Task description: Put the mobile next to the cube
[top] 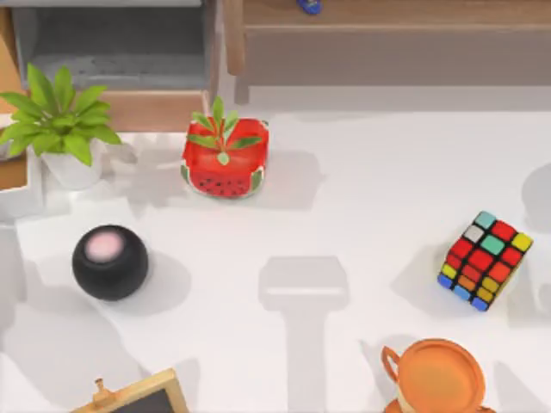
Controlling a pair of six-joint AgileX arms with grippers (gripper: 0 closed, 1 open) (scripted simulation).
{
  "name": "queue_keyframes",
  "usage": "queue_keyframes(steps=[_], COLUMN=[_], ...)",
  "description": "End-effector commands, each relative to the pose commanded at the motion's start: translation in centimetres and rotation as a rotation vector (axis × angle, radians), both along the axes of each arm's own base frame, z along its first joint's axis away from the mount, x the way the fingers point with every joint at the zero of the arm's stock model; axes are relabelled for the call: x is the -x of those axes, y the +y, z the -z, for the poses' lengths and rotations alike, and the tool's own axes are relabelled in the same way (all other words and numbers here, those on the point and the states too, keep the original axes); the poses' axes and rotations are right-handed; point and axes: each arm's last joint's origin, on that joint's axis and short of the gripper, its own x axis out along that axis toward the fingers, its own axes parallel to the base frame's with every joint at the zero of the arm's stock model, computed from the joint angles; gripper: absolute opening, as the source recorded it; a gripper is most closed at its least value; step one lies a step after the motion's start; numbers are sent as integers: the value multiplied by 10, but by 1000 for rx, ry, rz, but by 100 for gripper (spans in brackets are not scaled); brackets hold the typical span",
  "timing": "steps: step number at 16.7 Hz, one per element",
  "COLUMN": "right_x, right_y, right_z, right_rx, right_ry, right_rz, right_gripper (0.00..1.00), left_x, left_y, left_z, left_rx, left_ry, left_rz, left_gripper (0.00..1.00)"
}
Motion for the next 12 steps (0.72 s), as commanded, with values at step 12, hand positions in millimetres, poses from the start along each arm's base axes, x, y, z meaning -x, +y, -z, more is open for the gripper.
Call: queue_keyframes(steps=[12], right_x=[0], right_y=[0], right_z=[0], right_rx=[0], right_ry=[0], right_rz=[0], right_gripper=[100], left_x=[0], left_y=[0], left_z=[-20], left_rx=[0], left_ry=[0], left_rz=[0], left_gripper=[0])
